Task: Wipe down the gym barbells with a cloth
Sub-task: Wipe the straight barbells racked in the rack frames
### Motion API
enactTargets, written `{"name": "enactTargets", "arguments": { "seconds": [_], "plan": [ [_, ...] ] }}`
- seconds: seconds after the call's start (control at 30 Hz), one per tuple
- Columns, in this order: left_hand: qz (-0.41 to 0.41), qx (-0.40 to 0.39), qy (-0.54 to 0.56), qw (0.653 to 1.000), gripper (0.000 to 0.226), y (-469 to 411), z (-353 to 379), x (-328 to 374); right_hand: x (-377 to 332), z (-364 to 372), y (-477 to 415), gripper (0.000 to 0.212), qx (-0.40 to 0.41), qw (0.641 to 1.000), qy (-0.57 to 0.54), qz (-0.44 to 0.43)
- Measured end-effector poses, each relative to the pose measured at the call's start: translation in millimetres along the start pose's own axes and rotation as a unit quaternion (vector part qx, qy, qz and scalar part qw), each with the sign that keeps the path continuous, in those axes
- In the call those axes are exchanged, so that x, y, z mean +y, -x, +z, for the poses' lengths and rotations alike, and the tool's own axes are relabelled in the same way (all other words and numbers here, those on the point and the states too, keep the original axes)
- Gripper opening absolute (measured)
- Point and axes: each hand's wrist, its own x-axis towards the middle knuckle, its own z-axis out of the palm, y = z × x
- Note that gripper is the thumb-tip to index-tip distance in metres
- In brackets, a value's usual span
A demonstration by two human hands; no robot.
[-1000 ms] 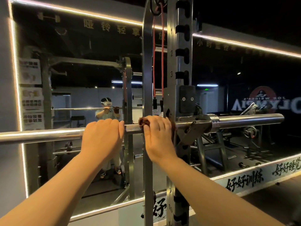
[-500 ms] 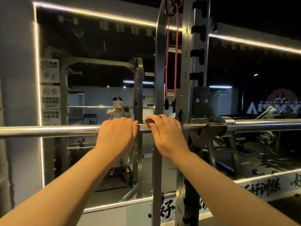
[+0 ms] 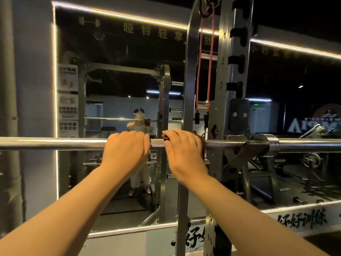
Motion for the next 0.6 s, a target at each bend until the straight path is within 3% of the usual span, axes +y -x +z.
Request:
{"name": "enactTargets", "arguments": {
  "seconds": [0.1,0.2,0.27,0.37,0.47,0.53,0.6],
  "plan": [
    [0.012,0.011,0.0,1.0,0.037,2.8,-2.8,-0.2,32.4,-12.4,-2.5,0.033,-0.018,1.0,0.016,0.003],
    [0.003,0.009,0.0,1.0,0.035,3.2,-8.6,3.0,44.3,-17.7,-5.2,0.036,0.056,0.991,-0.012,0.125],
    [-0.003,0.001,0.004,1.0,0.032,3.6,-11.1,4.6,22.5,-8.1,-9.4,0.036,0.078,0.985,-0.002,0.156],
    [-0.014,0.0,0.02,1.0,0.037,2.4,-11.2,3.9,-16.6,11.4,-5.8,0.039,0.032,0.998,0.023,0.052],
    [-0.001,-0.01,0.03,0.999,0.038,3.7,-8.0,-1.6,-11.4,10.5,-3.7,0.035,-0.022,0.998,0.04,-0.035],
    [0.033,-0.026,0.031,0.999,0.03,5.1,-7.7,-8.5,4.2,-2.8,-6.3,0.035,-0.039,0.996,0.054,-0.053],
    [0.048,-0.04,0.049,0.997,0.029,7.3,-11.0,-18.6,18.3,-15.1,-6.1,0.037,-0.019,1.0,0.024,-0.004]
  ]
}}
